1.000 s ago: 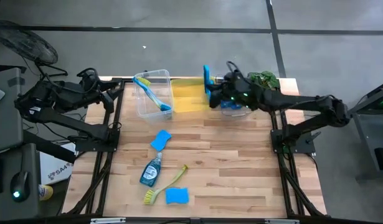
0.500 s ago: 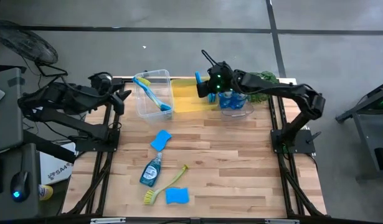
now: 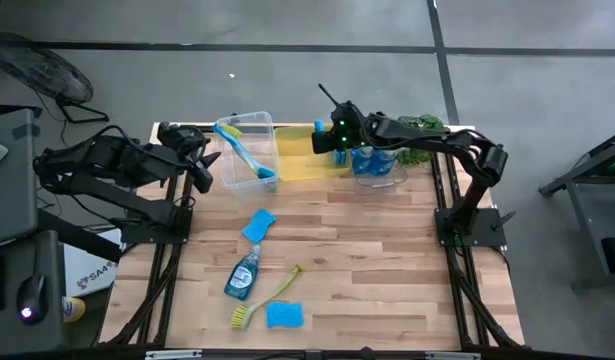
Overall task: Pick & Place Kitchen Sink Supplies
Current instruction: Put the blue sponge into the yellow bin
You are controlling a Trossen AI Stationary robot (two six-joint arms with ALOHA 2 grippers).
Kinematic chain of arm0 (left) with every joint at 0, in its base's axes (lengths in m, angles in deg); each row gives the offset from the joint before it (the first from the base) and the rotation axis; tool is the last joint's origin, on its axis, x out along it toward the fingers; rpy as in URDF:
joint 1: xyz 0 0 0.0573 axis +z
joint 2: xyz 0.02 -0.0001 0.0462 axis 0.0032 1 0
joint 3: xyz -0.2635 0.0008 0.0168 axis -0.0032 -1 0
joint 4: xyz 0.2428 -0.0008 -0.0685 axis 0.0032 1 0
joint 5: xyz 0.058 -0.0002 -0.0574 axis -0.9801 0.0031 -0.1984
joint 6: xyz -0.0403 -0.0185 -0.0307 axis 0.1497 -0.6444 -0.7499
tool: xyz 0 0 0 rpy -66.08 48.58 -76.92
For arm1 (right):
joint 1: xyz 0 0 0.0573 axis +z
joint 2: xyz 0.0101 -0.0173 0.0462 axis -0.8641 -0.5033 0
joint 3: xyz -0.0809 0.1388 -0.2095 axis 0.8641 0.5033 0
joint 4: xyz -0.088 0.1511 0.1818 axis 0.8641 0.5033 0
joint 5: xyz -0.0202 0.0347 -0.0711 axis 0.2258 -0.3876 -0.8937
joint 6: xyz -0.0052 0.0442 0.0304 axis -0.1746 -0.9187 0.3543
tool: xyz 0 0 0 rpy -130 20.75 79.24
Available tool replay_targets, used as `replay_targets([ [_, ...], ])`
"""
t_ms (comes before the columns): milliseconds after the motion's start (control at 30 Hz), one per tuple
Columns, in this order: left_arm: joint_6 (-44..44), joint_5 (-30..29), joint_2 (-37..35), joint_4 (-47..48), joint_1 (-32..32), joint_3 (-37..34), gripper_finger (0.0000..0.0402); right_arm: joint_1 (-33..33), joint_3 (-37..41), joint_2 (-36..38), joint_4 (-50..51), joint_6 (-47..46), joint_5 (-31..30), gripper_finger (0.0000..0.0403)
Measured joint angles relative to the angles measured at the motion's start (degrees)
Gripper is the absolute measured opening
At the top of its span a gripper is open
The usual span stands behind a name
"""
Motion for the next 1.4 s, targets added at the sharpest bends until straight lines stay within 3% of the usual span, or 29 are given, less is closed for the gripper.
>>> replay_targets([
  [1233, 1.69, 4.84, -0.89, 1.47, 0.00, 0.00, 0.0200, -0.64, 0.00, -2.67, 0.21, -4.46, -0.37, 0.0001],
  [1400, 1.69, 4.85, -0.89, 1.47, 0.00, 0.00, 0.0200, -0.64, 0.00, -2.67, 0.37, -4.61, -0.38, 0.0021],
])
